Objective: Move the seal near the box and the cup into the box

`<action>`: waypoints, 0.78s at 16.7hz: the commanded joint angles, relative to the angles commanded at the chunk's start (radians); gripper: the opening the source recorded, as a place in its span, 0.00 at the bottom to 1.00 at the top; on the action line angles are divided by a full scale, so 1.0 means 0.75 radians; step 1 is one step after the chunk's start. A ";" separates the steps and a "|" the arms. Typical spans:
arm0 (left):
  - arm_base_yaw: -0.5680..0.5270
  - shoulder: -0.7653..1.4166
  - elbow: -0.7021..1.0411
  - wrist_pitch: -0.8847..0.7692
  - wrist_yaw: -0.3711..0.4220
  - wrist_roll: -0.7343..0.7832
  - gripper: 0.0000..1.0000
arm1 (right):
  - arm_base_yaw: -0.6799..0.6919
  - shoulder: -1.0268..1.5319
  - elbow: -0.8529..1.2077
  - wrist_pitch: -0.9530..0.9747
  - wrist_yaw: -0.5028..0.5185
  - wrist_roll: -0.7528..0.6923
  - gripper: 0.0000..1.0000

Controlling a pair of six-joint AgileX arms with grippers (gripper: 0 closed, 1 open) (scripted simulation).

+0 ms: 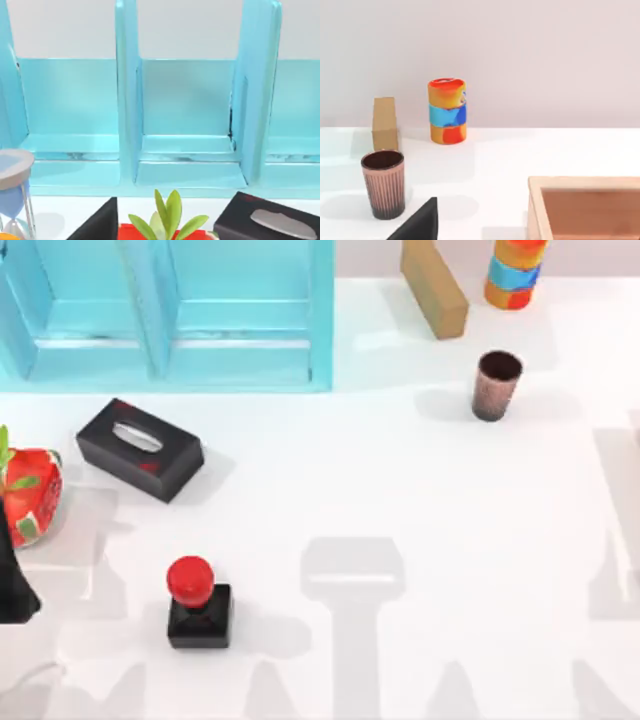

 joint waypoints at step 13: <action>0.000 0.000 0.000 0.000 0.000 0.000 1.00 | 0.351 0.725 0.607 -0.492 -0.044 0.323 1.00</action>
